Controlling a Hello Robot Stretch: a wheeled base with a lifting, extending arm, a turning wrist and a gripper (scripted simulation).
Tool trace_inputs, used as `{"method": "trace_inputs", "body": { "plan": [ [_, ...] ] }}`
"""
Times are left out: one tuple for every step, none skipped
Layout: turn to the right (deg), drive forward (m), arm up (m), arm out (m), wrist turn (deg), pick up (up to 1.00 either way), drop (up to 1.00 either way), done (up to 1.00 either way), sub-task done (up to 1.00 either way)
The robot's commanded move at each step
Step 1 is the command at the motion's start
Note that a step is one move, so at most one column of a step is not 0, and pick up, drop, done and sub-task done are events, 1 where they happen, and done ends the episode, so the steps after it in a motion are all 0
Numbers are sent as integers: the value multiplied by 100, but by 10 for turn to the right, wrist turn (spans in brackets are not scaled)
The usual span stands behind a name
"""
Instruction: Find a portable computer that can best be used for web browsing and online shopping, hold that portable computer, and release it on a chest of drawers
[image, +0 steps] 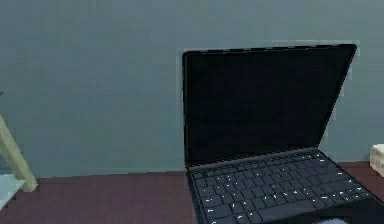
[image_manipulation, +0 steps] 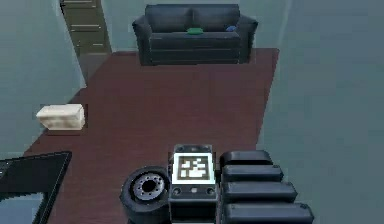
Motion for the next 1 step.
{"method": "trace_inputs", "body": {
  "plan": [
    [-450, 0, 0, 0, 0, 0, 0, 0, 0]
  ]
}}
